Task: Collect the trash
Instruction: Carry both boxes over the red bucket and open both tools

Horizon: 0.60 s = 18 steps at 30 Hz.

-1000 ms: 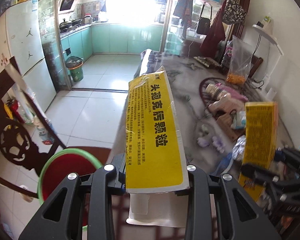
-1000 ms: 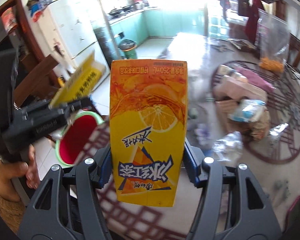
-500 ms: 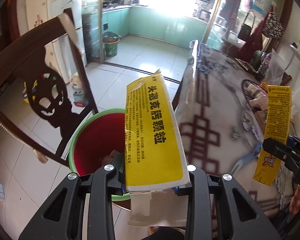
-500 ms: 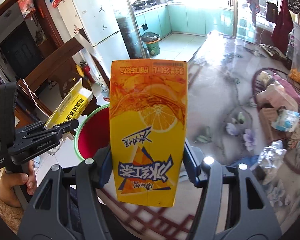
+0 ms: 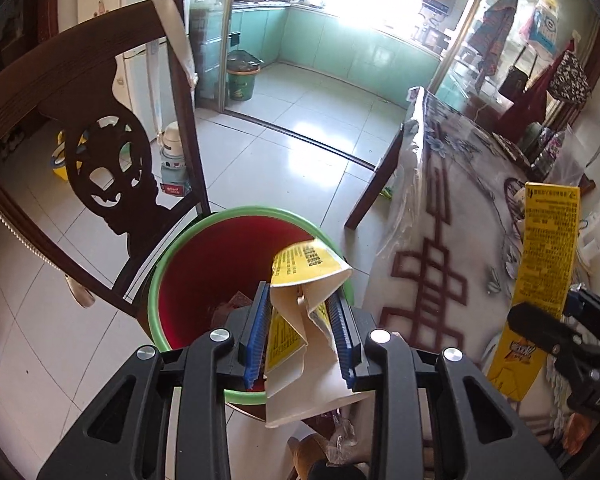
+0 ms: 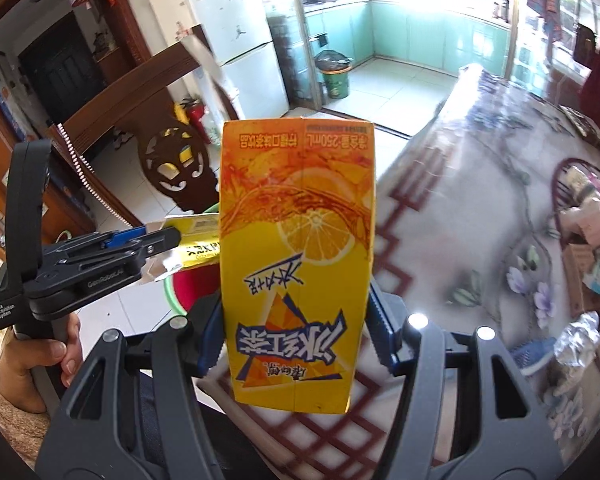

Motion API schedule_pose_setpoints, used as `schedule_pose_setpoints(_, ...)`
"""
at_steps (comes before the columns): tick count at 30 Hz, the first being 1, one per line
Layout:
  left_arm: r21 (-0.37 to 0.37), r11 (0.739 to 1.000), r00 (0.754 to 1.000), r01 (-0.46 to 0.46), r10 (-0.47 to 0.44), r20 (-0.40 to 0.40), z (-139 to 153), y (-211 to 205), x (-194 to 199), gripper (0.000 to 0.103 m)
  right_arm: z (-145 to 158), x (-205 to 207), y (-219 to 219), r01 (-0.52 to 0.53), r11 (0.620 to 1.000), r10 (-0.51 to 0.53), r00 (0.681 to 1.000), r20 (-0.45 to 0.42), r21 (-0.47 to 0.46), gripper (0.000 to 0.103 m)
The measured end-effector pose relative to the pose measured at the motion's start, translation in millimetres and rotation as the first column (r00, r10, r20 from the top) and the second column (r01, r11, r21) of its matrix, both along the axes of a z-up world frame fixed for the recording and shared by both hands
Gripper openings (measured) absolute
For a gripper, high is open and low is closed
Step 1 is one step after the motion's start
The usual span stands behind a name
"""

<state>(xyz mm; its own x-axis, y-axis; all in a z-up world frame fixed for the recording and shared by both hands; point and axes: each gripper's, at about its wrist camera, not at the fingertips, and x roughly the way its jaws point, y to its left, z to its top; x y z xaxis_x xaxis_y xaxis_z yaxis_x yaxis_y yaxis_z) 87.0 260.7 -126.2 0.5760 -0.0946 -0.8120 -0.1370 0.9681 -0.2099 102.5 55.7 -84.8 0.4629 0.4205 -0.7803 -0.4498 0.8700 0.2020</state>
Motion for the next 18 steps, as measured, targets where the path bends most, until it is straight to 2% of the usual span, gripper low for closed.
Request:
schedule_pose_setpoints(5, -0.032, 0.998, 0.998, -0.055, 0.054, -0.018, -5.7, 10.0, 1.4, 0.028, -13.3, 16.9, 32.7, -0.072, 0.997, 0.072, 0.996, -0.044, -0.013, 0.058)
schedule_pose_setpoints(6, -0.026, 0.997, 0.997, -0.071, 0.07, -0.02, -5.7, 11.3, 0.7, 0.041, -14.9, 18.2, 39.2, -0.09, 0.996, 0.089, 0.995, -0.047, -0.019, 0.058)
schedule_pose_setpoints(7, -0.02, 0.996, 0.996, -0.085, 0.085, -0.017, -5.2, 12.7, -0.4, 0.065, -15.6, 18.8, 45.4, -0.101, 0.994, 0.1, 0.994, -0.04, -0.026, 0.058)
schedule_pose_setpoints(8, -0.019, 0.995, 0.996, -0.094, 0.094, -0.005, -3.8, 13.4, -2.5, 0.072, -15.8, 18.9, 49.3, -0.108, 0.994, 0.107, 0.994, -0.032, -0.032, 0.058)
schedule_pose_setpoints(10, -0.006, 0.995, 0.995, -0.1, 0.1, 0.012, -1.1, 13.4, -4.9, 0.073, -15.3, 19.8, 56.0, -0.119, 0.992, 0.118, 0.993, -0.026, -0.035, 0.061)
schedule_pose_setpoints(13, 0.032, 0.995, 0.995, -0.098, 0.098, 0.013, -0.5, 8.9, -4.5, 0.073, -13.2, 18.6, 55.0, -0.108, 0.994, 0.108, 0.994, -0.013, -0.021, 0.076)
schedule_pose_setpoints(18, 0.073, 0.992, 0.995, -0.1, 0.098, 0.028, 2.6, 4.9, -6.5, 0.073, -9.7, 11.9, 34.9, -0.057, 0.998, 0.057, 0.998, -0.015, -0.011, 0.076)
